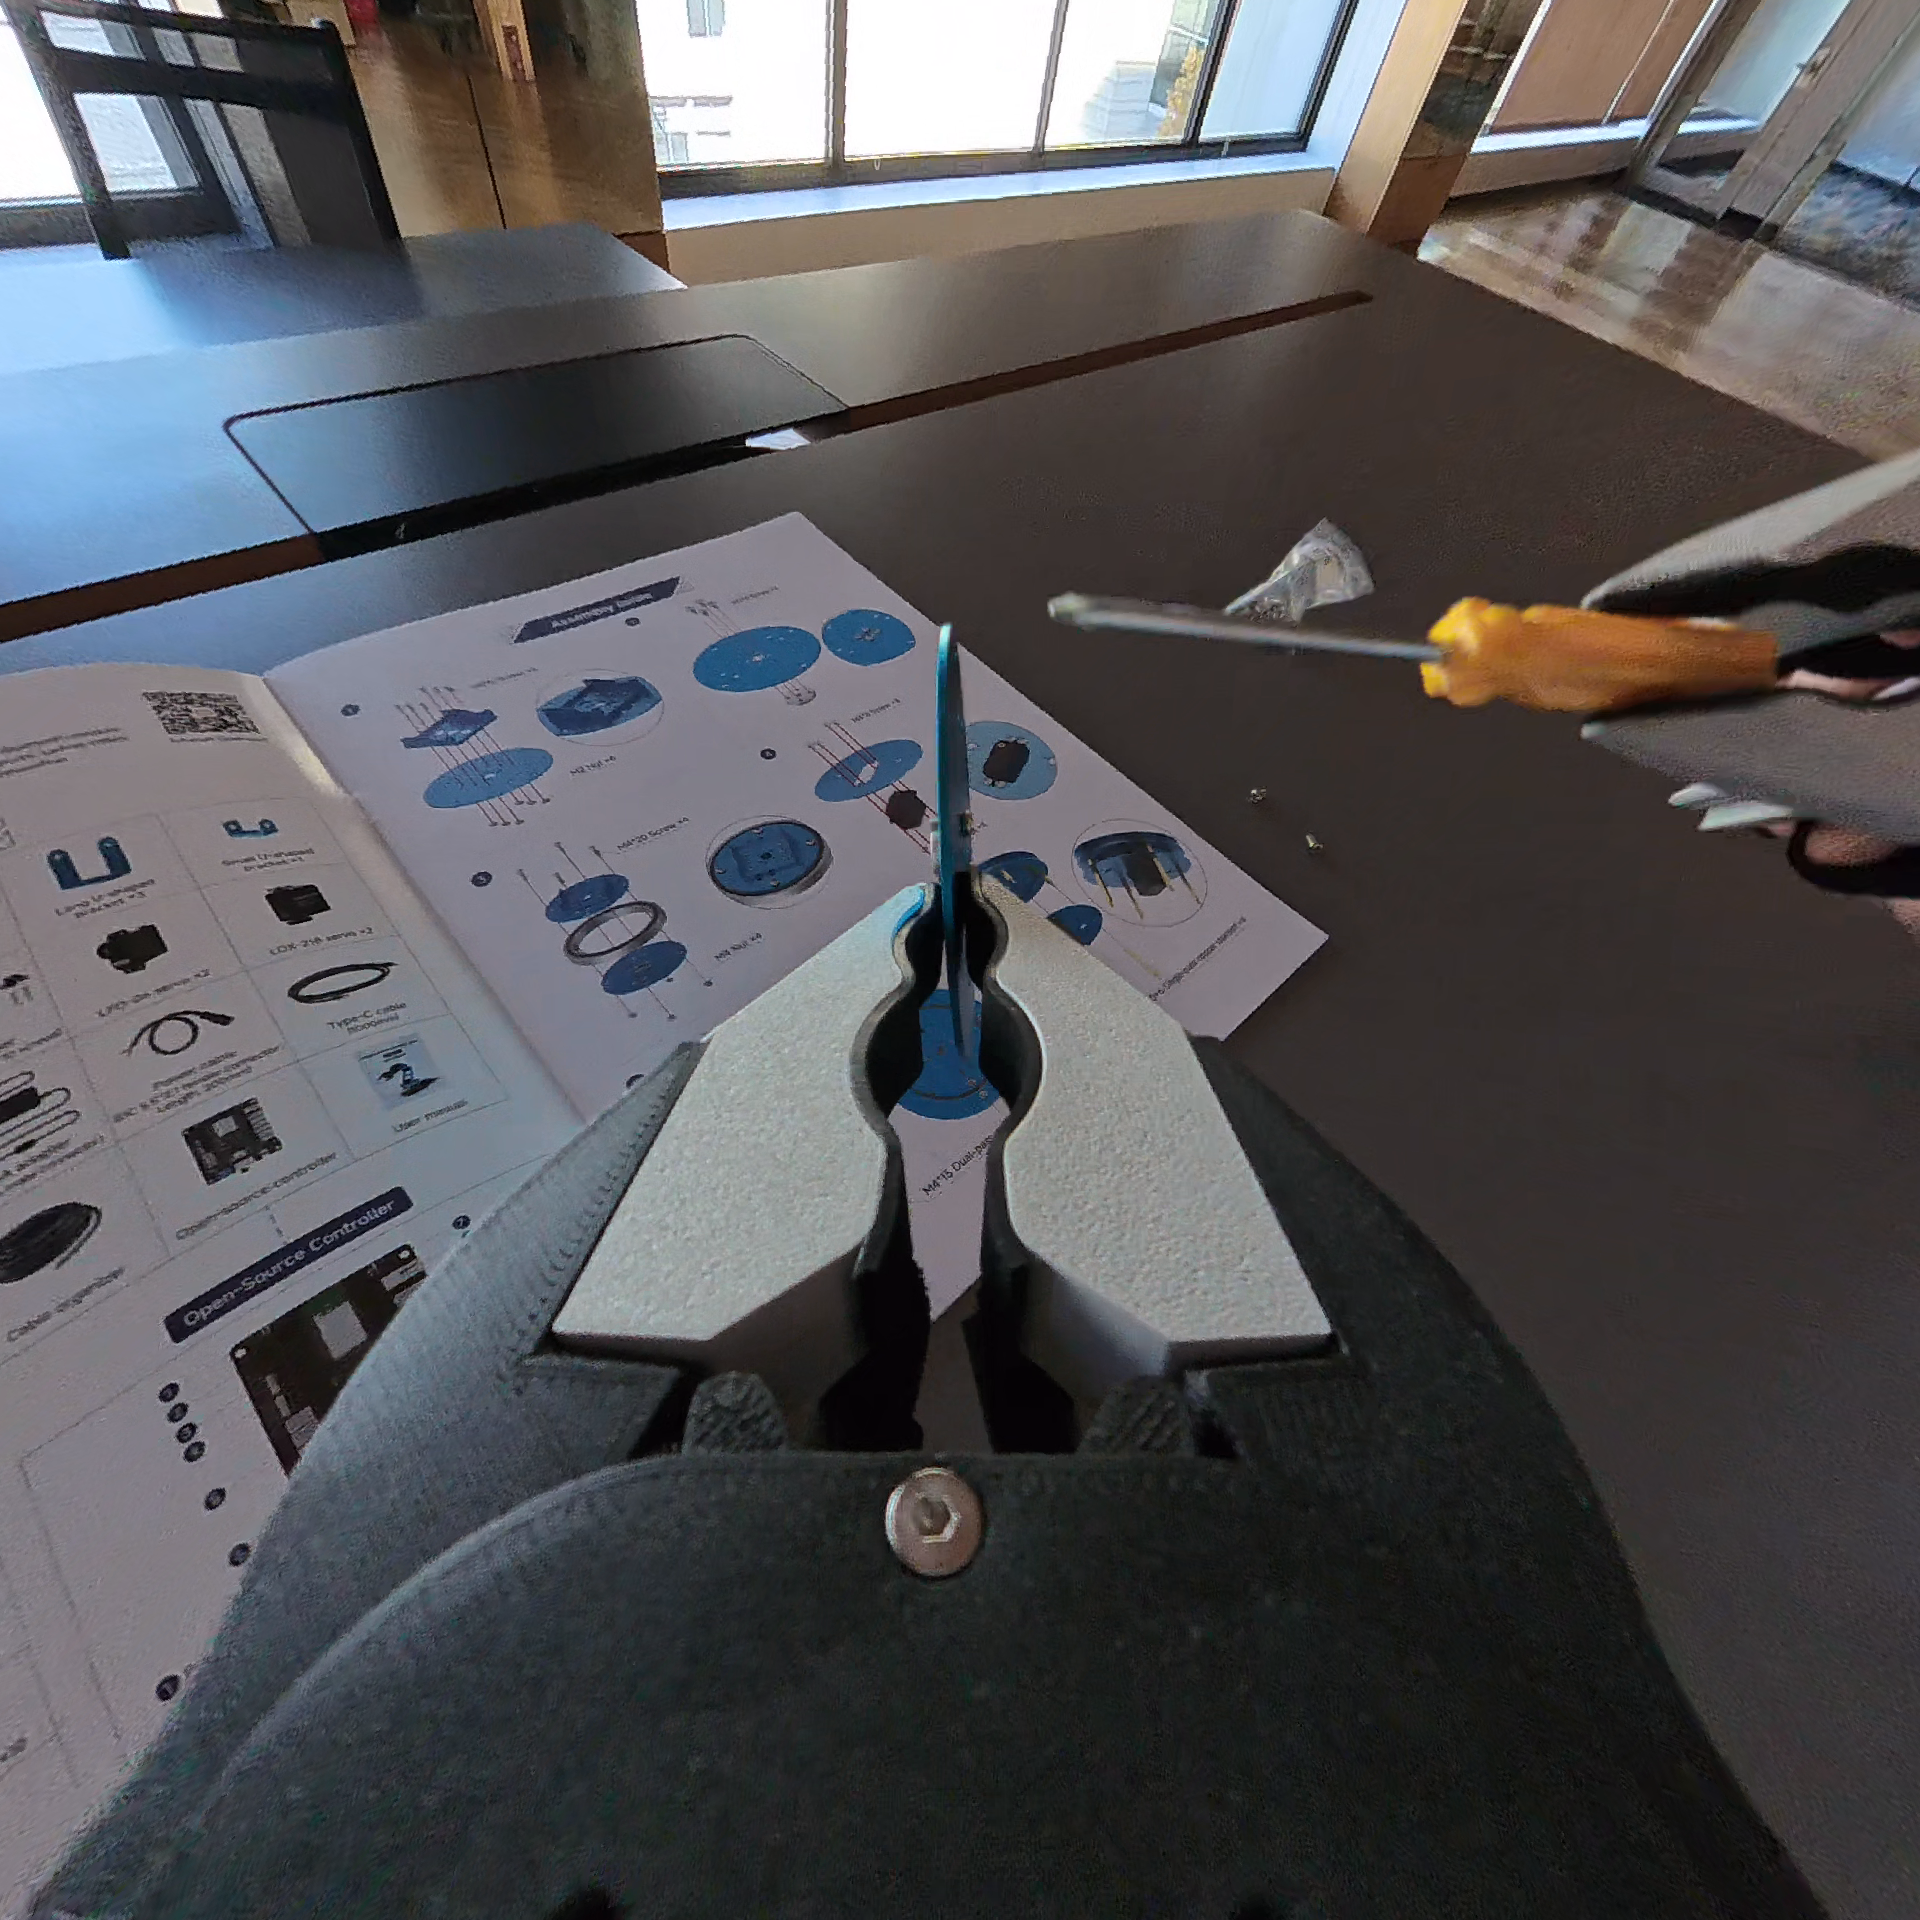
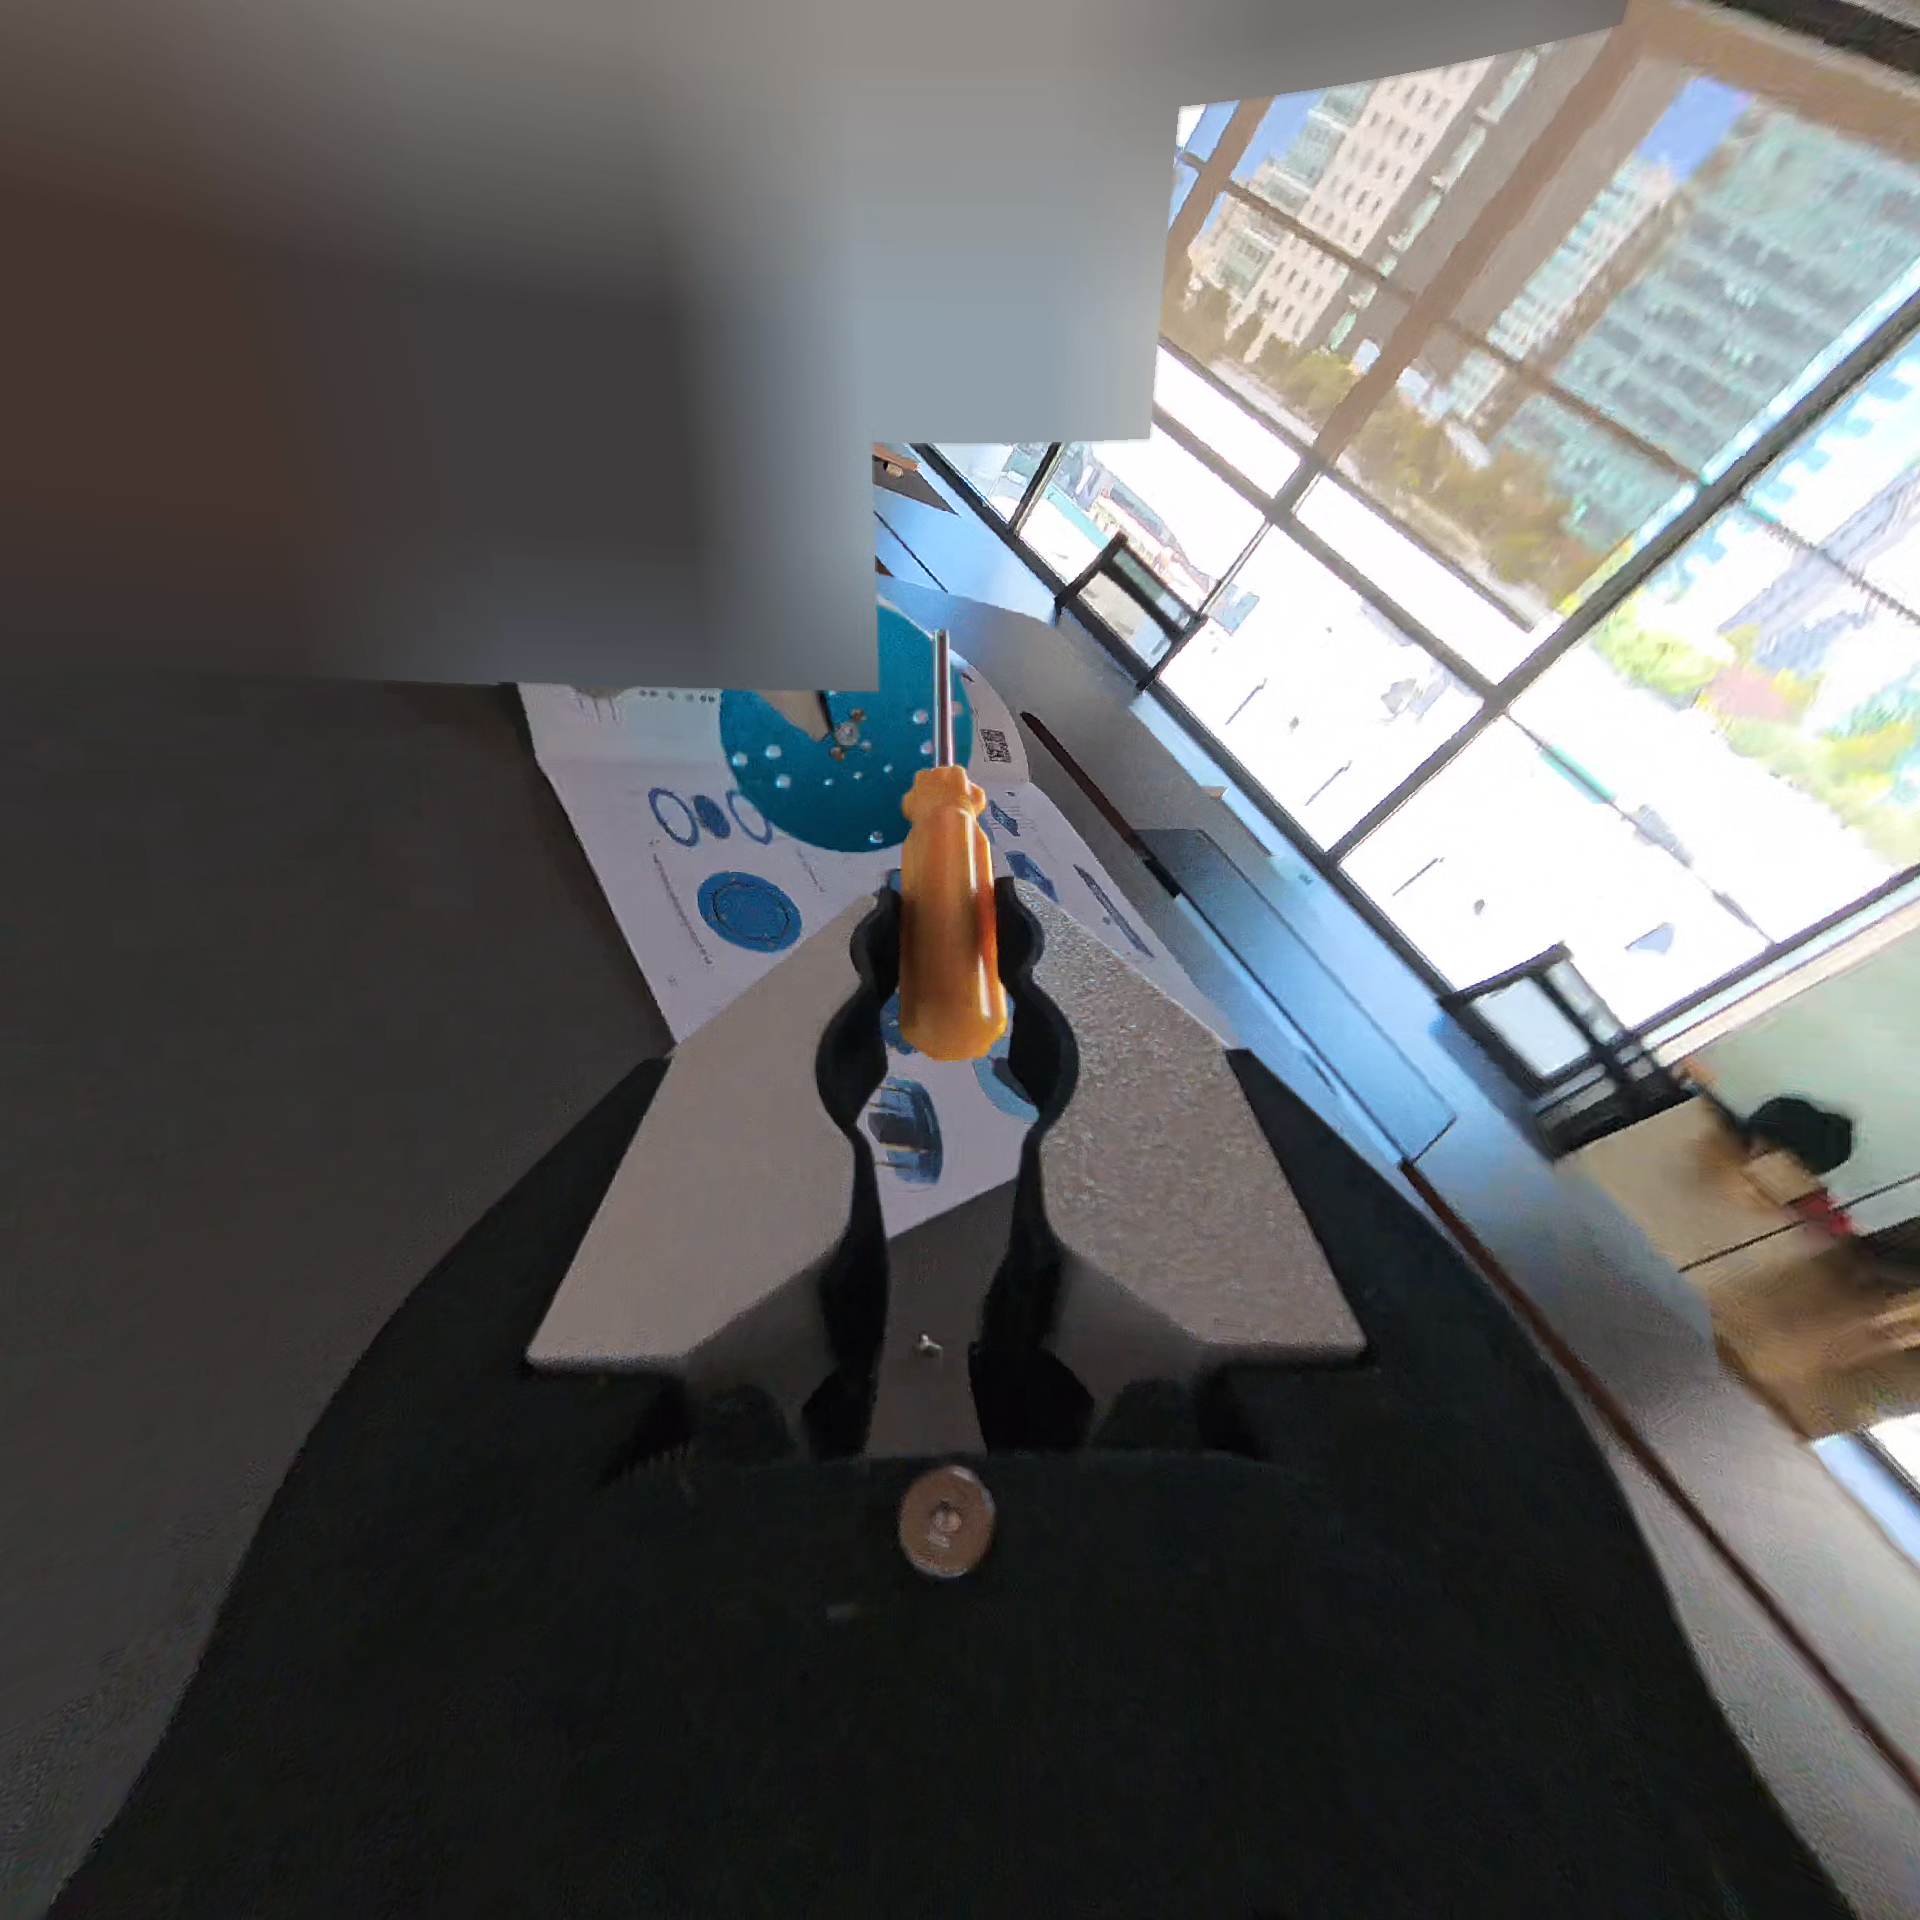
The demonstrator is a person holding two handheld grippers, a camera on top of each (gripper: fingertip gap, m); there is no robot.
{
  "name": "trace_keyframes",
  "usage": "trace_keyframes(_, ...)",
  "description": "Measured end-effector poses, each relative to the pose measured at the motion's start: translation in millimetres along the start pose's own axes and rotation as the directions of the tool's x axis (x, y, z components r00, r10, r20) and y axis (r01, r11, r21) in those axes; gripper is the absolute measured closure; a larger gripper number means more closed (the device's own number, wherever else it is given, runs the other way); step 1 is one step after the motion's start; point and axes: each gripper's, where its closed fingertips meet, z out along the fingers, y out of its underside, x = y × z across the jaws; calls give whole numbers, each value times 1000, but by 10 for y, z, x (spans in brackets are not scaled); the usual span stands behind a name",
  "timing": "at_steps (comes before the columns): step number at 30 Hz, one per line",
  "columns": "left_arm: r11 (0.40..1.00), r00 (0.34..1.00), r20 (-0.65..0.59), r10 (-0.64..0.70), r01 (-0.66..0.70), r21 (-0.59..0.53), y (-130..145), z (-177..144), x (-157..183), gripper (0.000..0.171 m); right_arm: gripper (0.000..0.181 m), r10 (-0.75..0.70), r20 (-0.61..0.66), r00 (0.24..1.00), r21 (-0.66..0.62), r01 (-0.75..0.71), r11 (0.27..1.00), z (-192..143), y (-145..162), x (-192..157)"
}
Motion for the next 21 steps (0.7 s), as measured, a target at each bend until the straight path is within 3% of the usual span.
trace_keyframes(3,999,999,-2,-41,41,-5,32,19,-71,169,165,-153,-4,988,-64,153,986,76,144,-77)
trace_keyframes(7,996,996,-17,-89,88,-16,69,35,-108,170,165,-143,33,989,-103,146,984,134,276,-142)
trace_keyframes(21,997,997,-26,-68,67,-31,89,56,-52,170,165,-268,36,963,-97,270,958,155,237,-236)
